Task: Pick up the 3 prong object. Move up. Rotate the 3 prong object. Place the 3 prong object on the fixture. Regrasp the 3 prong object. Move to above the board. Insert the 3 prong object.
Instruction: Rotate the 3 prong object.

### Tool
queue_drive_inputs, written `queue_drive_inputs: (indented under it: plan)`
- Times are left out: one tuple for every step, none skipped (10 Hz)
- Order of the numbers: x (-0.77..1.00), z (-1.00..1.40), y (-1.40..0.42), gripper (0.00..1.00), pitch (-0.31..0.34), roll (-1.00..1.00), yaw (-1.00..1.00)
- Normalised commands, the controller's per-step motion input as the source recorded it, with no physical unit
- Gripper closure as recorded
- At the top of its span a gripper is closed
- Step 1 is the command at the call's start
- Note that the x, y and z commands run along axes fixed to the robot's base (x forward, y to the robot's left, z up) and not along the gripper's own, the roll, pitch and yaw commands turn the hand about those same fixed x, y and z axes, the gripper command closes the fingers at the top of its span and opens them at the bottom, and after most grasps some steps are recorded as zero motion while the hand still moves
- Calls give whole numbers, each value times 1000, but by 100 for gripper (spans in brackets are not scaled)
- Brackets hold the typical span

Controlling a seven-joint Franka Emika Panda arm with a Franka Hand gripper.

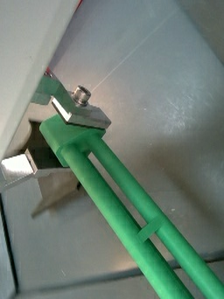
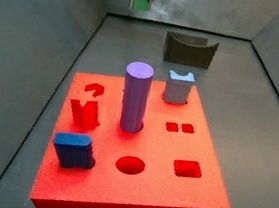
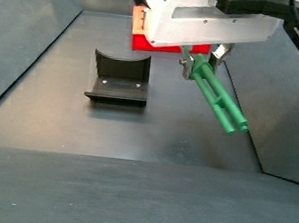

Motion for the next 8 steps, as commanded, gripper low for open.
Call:
queue_drive_inputs:
  plan:
    - [29, -25, 16, 100, -7, -40, -1000]
    - [29, -25, 16, 100, -7, -45, -784]
    - [29, -25, 16, 100, -7, -45, -559]
    - [29, -25, 16, 100, -7, -45, -375]
    - [29, -25, 16, 100, -7, -45, -219]
    - [0, -1000, 0, 100, 0, 0, 0]
    - [4, -1000, 0, 100, -6, 1, 36]
    - [17, -1000, -2, 100, -24, -6, 36]
